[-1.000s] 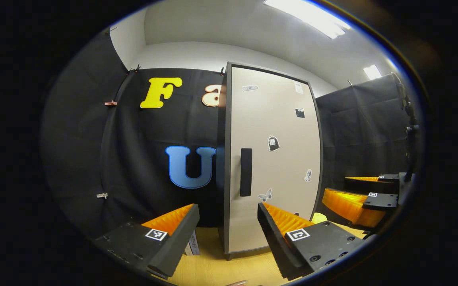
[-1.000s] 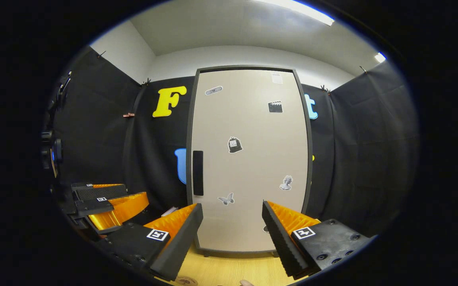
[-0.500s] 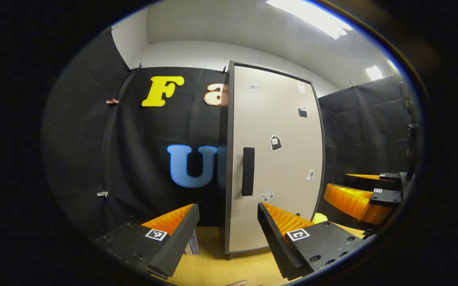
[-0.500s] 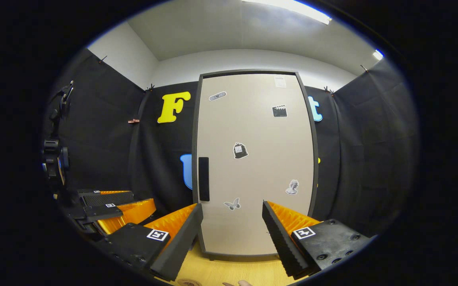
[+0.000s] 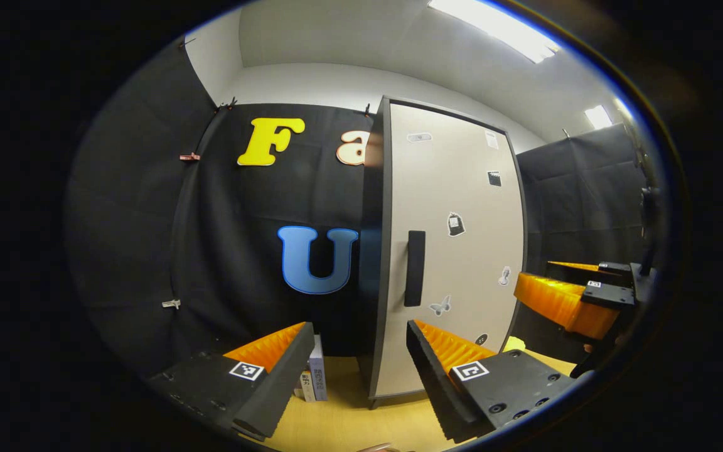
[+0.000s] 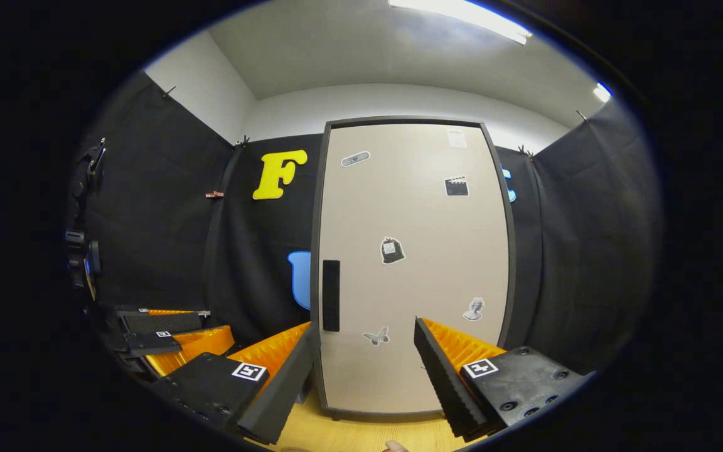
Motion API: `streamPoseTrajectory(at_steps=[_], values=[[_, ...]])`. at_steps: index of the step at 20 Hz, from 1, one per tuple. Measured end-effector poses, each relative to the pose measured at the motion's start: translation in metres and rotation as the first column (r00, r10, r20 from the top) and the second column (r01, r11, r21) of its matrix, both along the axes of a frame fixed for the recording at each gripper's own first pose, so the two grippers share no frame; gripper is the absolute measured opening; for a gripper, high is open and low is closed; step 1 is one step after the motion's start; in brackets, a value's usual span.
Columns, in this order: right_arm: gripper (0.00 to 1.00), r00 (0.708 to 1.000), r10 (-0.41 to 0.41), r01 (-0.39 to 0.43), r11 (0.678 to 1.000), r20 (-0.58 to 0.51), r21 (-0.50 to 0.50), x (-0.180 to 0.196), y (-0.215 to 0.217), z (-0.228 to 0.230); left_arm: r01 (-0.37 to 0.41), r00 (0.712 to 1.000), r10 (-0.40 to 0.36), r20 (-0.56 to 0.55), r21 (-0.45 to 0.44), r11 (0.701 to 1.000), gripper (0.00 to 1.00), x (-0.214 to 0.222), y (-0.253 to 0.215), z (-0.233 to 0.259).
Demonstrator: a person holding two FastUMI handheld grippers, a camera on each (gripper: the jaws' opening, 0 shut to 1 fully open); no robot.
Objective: Open the cabinet door with the right hand, grasp the bottle in the cabinet with the left hand and place it on the coaster, then close the cabinet door with the right hand.
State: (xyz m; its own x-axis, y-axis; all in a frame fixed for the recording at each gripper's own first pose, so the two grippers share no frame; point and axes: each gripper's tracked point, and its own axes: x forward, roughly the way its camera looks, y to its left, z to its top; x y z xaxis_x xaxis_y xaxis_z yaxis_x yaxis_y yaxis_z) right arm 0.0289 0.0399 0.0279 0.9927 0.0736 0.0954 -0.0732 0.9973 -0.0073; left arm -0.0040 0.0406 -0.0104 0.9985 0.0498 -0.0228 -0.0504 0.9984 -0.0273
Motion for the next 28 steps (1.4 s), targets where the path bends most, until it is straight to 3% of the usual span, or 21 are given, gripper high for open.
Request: streamPoseTrajectory(at_steps=[5, 10, 21, 26, 28], values=[[0.97, 0.999, 0.009, -0.007, 0.999, 0.050, -0.047, 0.028, 0.027, 0.014, -0.027, 1.000, 0.027, -0.012, -0.006, 1.000, 0.93, -0.002, 0.030, -0.004], [0.96, 0.999, 0.010, -0.009, 1.000, 0.044, -0.024, 0.067, 0.050, 0.012, -0.044, 0.999, 0.044, -0.029, -0.004, 0.999, 0.93, -0.001, 0.053, -0.013], [0.97, 0.997, -0.080, 0.080, 0.997, -0.018, 0.000, 0.160, 0.056, -0.024, -0.038, 0.998, 0.037, -0.052, -0.028, 0.999, 0.93, 0.005, 0.084, -0.027], [0.96, 0.992, -0.118, 0.119, 0.993, -0.043, 0.008, 0.187, 0.052, -0.037, -0.056, 0.996, 0.054, -0.066, -0.033, 0.998, 0.93, 0.004, 0.096, -0.034], [0.92, 0.990, -0.137, 0.137, 0.991, -0.042, -0.001, 0.193, 0.049, -0.040, -0.070, 0.995, 0.067, -0.075, -0.032, 0.997, 0.93, 0.004, 0.102, -0.037]])
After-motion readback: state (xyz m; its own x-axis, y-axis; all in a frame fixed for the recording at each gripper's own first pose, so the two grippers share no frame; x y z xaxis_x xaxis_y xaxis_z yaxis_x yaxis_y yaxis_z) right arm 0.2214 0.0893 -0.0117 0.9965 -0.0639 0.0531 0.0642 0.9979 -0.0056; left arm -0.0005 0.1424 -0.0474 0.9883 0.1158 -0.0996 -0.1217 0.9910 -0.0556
